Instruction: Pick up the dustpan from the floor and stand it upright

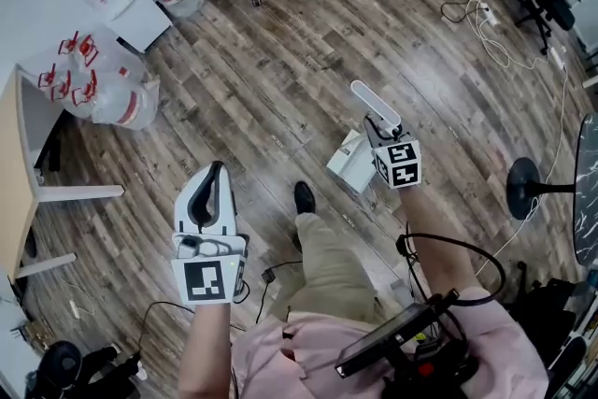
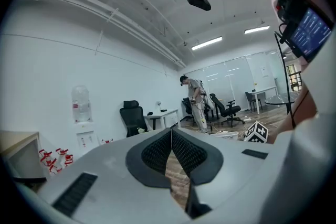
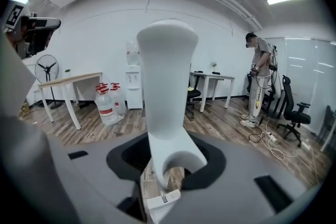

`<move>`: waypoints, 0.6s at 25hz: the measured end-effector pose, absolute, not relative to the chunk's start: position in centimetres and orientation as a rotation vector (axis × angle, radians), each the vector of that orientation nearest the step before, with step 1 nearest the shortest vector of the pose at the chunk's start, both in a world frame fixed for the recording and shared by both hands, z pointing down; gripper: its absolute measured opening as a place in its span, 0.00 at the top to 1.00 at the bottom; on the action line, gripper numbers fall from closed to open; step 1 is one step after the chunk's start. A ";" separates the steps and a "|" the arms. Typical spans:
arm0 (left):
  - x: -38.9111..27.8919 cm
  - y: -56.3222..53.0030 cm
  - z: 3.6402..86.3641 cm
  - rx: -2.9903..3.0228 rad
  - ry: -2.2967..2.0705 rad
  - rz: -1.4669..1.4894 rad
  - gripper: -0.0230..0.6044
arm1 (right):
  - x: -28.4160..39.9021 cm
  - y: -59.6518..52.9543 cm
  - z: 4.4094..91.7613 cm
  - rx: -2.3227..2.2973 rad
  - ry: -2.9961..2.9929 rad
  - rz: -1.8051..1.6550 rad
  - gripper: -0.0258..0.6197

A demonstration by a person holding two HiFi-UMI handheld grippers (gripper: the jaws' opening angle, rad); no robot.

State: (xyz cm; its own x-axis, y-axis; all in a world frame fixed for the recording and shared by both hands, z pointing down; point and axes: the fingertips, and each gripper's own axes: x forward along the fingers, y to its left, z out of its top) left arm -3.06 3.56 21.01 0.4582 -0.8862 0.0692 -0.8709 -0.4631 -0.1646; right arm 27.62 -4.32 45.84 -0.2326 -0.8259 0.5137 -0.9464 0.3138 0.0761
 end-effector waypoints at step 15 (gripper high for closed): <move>-0.4 9.4 19.2 -2.601 1.566 -0.141 0.94 | 30.3 1.4 46.3 1.602 -2.072 0.483 0.57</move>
